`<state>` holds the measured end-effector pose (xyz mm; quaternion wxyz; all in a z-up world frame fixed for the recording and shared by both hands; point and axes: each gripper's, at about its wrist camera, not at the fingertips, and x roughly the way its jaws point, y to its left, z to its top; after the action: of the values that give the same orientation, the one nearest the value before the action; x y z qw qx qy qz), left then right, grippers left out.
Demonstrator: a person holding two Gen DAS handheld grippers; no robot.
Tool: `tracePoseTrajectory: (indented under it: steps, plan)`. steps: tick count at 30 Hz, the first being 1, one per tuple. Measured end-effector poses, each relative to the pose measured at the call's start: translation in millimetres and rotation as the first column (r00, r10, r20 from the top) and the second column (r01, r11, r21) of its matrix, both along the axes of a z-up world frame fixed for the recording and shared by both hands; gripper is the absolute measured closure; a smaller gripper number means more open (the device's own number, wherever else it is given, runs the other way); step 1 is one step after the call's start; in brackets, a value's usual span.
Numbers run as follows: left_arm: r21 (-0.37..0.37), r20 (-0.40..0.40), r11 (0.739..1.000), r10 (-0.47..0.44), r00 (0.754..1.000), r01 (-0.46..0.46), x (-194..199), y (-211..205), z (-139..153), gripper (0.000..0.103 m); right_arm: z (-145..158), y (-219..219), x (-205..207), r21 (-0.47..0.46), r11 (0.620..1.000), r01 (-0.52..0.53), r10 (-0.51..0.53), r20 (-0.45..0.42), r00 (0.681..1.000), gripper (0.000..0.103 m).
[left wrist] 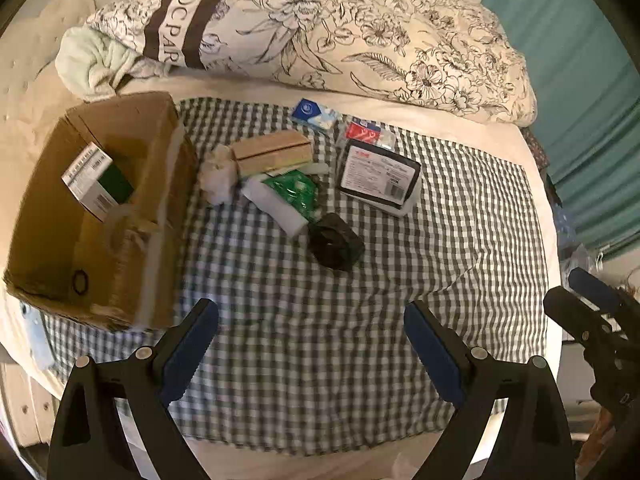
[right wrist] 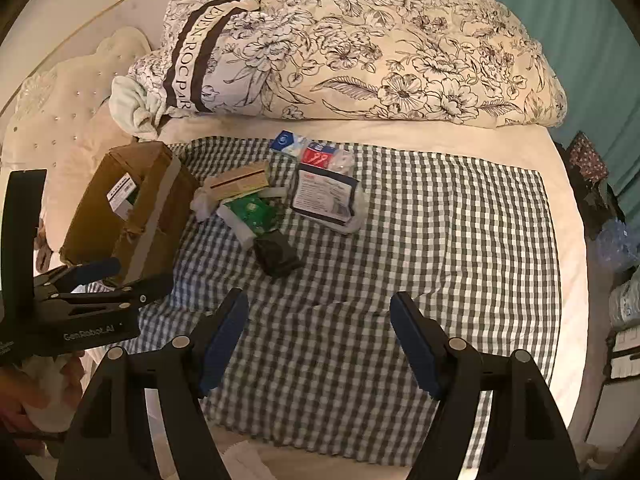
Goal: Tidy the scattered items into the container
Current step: 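Release the items into the box and move both grippers back over the cloth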
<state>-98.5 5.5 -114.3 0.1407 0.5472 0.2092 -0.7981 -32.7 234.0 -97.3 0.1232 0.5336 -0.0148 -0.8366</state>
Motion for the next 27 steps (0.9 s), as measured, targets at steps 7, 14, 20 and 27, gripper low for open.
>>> tracePoseTrajectory:
  steps: [7,14,20,27]
  plan:
    - [-0.012,0.043,0.999,0.035,0.998,-0.034,-21,14,-17,0.007,-17,15,-23,-0.011,1.0,-0.006,0.006,0.022,1.0,0.03]
    - [0.001,0.068,0.998,0.063,0.996,-0.063,-43,11,-35,0.007,-36,15,-50,-0.024,1.0,-0.003,0.004,0.046,0.999,0.03]
    - [0.041,0.1,0.994,0.092,0.991,-0.096,-64,7,-55,0.007,-49,12,-73,0.003,1.0,-0.03,0.03,0.064,0.997,0.03]
    - [0.072,0.152,0.985,0.147,0.977,-0.159,-87,-4,-86,0.007,-75,10,-107,0.015,0.998,-0.065,0.063,0.114,0.991,0.03]
